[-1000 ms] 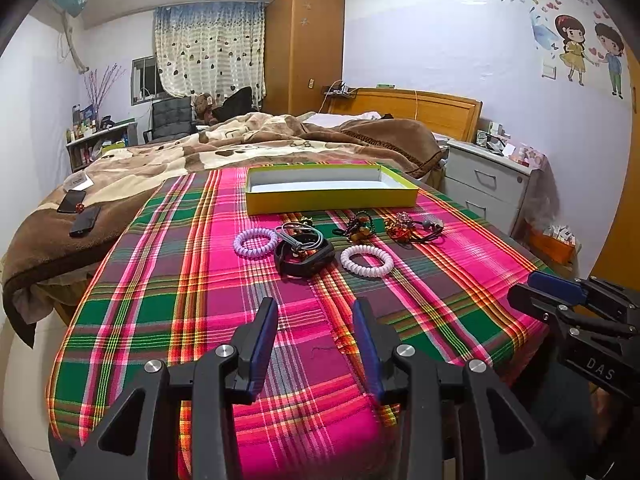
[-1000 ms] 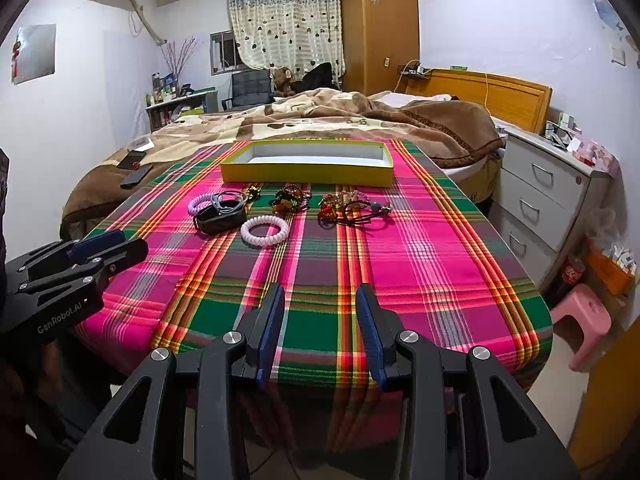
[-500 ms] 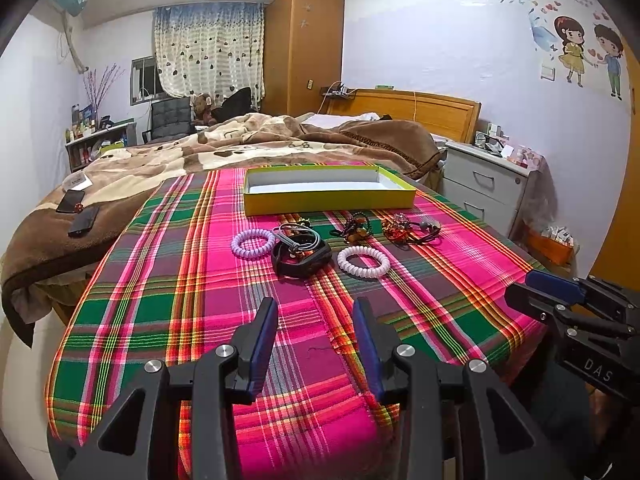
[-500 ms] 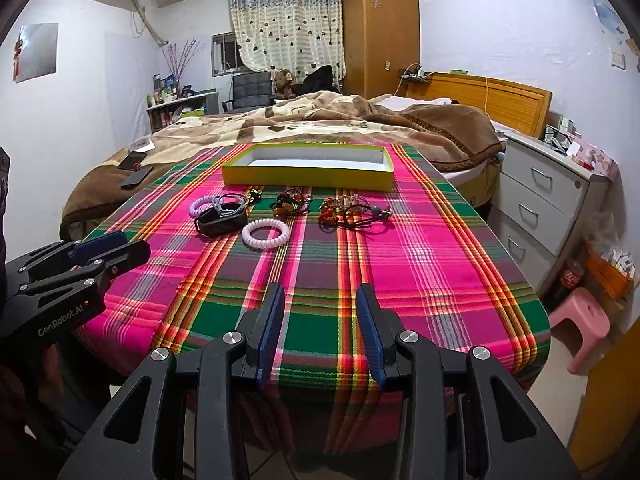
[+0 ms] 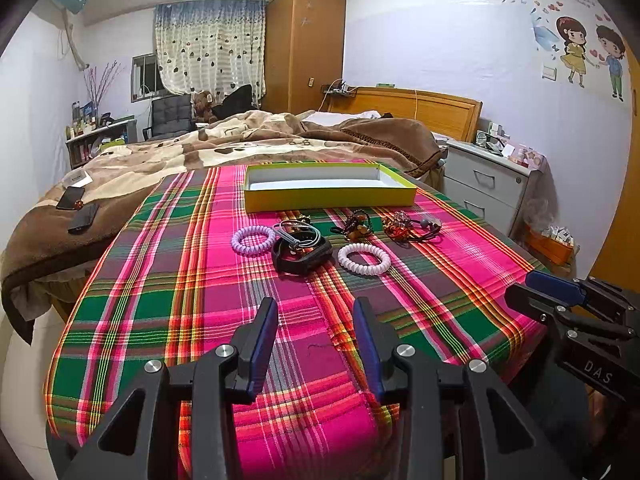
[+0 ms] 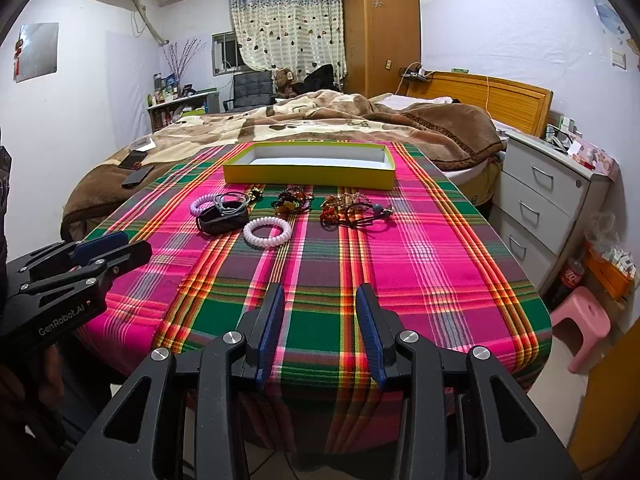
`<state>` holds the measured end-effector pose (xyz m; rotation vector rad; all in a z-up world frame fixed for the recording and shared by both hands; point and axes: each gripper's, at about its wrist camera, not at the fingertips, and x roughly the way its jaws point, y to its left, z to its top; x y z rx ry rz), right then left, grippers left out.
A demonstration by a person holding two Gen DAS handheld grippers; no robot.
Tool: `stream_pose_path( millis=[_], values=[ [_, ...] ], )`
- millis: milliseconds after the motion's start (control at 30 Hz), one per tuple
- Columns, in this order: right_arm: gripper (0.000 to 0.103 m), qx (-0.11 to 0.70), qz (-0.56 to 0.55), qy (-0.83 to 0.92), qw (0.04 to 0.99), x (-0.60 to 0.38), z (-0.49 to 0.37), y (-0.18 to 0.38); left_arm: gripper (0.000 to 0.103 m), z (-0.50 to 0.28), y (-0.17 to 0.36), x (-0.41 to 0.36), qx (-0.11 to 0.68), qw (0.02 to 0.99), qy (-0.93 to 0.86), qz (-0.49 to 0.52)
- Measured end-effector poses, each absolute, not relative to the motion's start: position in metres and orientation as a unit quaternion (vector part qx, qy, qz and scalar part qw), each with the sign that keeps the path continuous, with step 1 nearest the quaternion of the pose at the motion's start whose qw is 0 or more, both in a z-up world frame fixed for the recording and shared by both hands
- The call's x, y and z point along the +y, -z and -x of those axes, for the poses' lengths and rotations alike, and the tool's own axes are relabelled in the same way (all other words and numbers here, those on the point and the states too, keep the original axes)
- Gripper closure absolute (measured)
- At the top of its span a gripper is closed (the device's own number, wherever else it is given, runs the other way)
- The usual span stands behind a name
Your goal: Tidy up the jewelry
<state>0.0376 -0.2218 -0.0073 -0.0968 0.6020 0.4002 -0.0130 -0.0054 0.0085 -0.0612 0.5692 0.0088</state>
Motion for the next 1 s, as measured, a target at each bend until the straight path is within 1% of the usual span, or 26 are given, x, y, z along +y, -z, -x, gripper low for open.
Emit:
stream_pose_path(
  millis=[1000],
  values=[
    [0.065, 0.295, 0.048, -0.196, 0.934, -0.2202, -0.0361, 0.0089, 0.065, 0.0141, -0.0070, -0.0051, 0.285, 0.958, -0.004, 0.034]
  ],
)
